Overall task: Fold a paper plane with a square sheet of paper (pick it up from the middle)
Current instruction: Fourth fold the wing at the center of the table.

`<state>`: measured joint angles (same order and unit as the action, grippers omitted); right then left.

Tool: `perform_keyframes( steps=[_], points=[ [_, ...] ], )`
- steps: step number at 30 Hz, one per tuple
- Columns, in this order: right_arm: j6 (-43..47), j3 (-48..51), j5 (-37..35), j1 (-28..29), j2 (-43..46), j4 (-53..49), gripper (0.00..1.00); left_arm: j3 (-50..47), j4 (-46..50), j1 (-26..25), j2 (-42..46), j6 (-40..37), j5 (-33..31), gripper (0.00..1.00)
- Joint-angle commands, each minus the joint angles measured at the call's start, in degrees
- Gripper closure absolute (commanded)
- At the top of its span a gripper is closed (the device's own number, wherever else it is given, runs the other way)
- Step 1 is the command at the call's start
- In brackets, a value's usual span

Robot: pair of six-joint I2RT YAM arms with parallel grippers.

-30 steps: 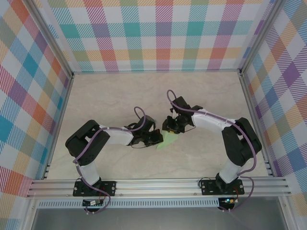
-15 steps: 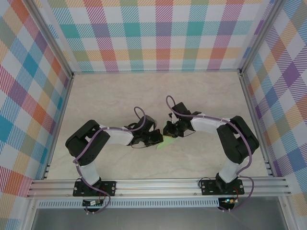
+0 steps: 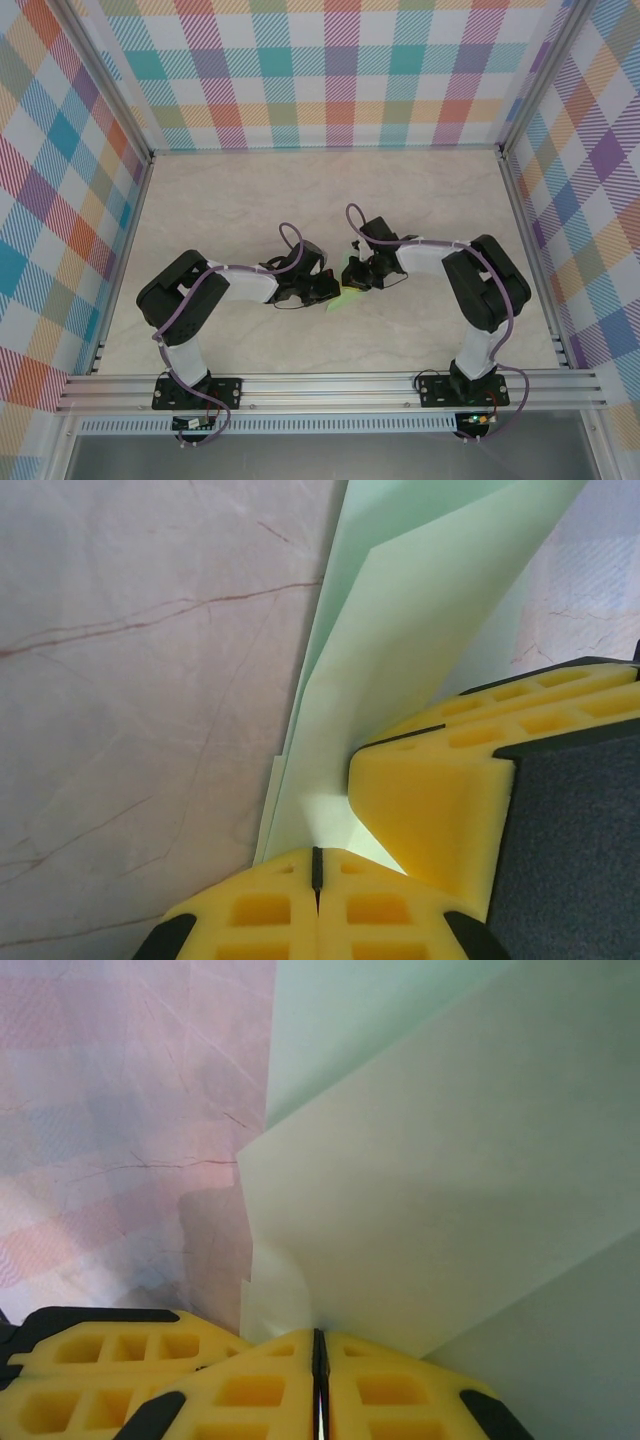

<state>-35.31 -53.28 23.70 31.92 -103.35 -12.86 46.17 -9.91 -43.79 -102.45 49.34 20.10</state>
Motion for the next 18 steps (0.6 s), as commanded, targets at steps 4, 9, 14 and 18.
perform_keyframes(
  steps=[4,9,14,18],
  points=[
    [0.94,-1.02,-0.5,-1.7,-3.18,-0.56,0.91,-1.83,13.0,0.04,-3.66,-0.27,-4.91,1.0],
    [2.2,-3.02,-0.67,-3.08,-3.67,-1.7,0.91,-2.1,14.75,0.0,-3.28,-0.84,-5.87,1.0],
    [4.35,-5.23,-1.03,-4.94,-4.68,-3.17,0.91,-2.67,14.95,-0.02,-3.18,-1.14,-6.13,1.0],
    [5.82,-6.76,-1.55,-6.57,-5.44,-4.16,0.91,-2.66,14.58,0.0,-3.54,-1.33,-5.69,1.0]
  ],
)
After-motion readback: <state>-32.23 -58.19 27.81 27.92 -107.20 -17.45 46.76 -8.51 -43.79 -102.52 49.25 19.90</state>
